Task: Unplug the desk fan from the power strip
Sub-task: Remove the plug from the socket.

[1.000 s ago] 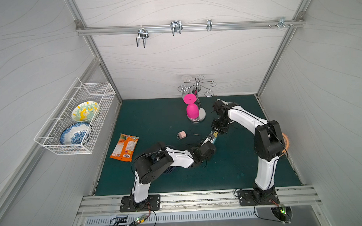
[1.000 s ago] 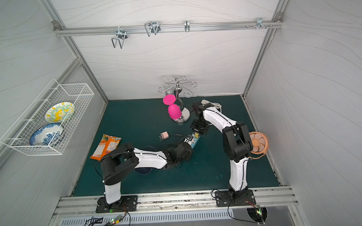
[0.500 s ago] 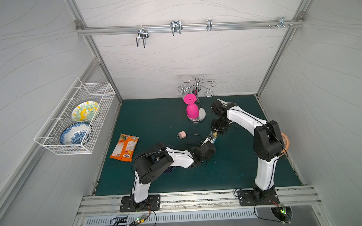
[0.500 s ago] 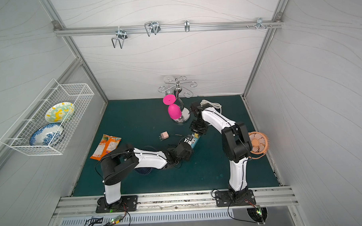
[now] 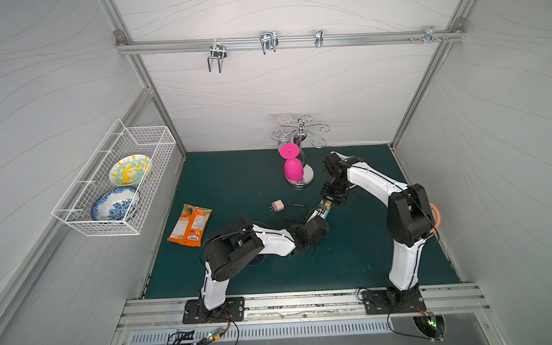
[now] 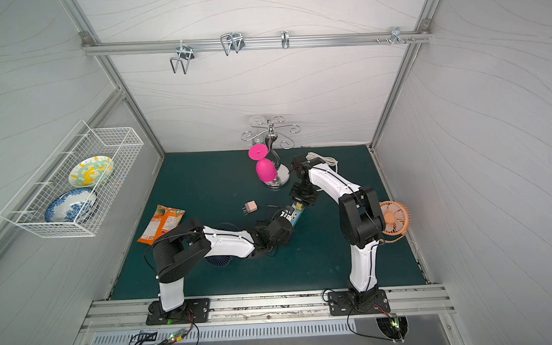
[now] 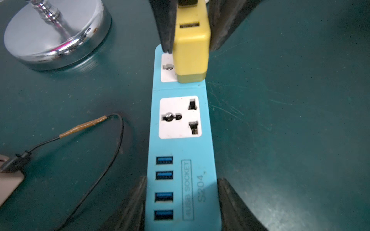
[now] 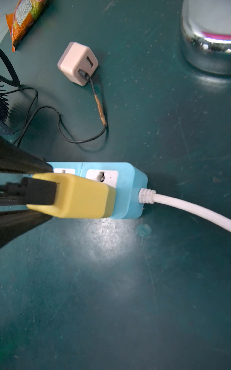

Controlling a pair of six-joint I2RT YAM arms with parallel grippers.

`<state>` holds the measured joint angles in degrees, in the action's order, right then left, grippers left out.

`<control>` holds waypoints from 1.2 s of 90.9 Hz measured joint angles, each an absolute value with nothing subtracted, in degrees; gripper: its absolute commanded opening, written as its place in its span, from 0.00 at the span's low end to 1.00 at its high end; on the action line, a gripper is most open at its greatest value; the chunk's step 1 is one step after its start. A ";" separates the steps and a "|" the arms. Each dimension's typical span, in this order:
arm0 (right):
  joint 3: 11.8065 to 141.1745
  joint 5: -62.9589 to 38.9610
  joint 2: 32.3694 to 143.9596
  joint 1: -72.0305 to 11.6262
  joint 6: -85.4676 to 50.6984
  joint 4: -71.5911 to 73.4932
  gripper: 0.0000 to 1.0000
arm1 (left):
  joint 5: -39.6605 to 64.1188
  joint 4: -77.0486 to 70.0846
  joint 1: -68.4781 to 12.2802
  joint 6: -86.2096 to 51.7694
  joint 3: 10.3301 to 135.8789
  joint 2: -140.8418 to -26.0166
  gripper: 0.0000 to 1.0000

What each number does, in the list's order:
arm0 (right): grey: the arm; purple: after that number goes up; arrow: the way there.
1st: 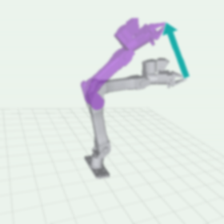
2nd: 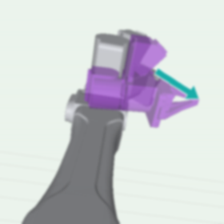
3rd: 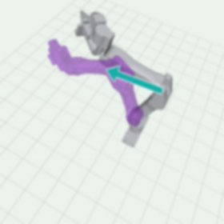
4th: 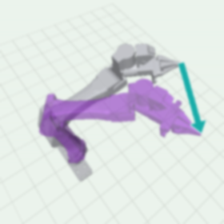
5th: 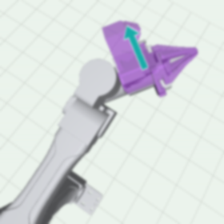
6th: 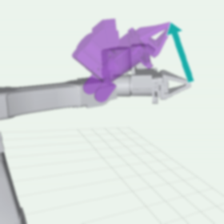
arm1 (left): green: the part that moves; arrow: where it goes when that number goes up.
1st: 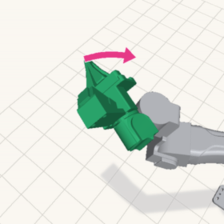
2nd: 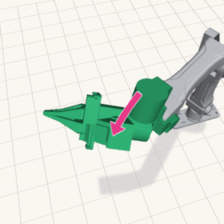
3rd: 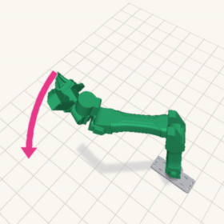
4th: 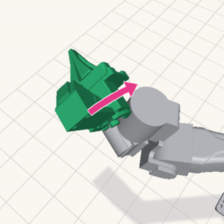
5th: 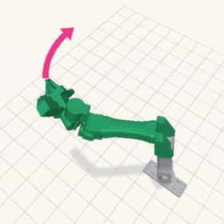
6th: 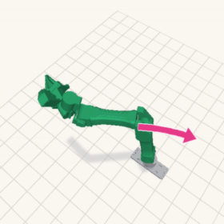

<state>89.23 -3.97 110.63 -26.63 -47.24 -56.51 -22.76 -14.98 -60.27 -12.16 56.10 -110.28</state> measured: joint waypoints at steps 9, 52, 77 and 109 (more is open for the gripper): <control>89.01 -4.27 110.50 -26.68 -47.62 -56.36 0.00 | -22.70 -14.98 -60.27 -12.16 56.10 -110.28 0.00; 95.42 -1.91 113.69 -29.23 -48.10 -60.16 0.00 | -23.14 -14.92 -60.05 -12.49 55.90 -110.21 0.00; 93.60 -3.92 113.54 -28.05 -48.25 -58.48 0.00 | -23.18 -15.07 -60.03 -12.62 55.75 -110.15 0.00; 93.32 -5.26 110.72 -27.29 -48.27 -58.46 0.00 | -23.38 -15.35 -60.03 -12.69 55.37 -109.95 0.00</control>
<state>93.32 -5.26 110.72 -27.29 -48.27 -58.46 -23.38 -15.35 -60.03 -12.69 55.37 -109.95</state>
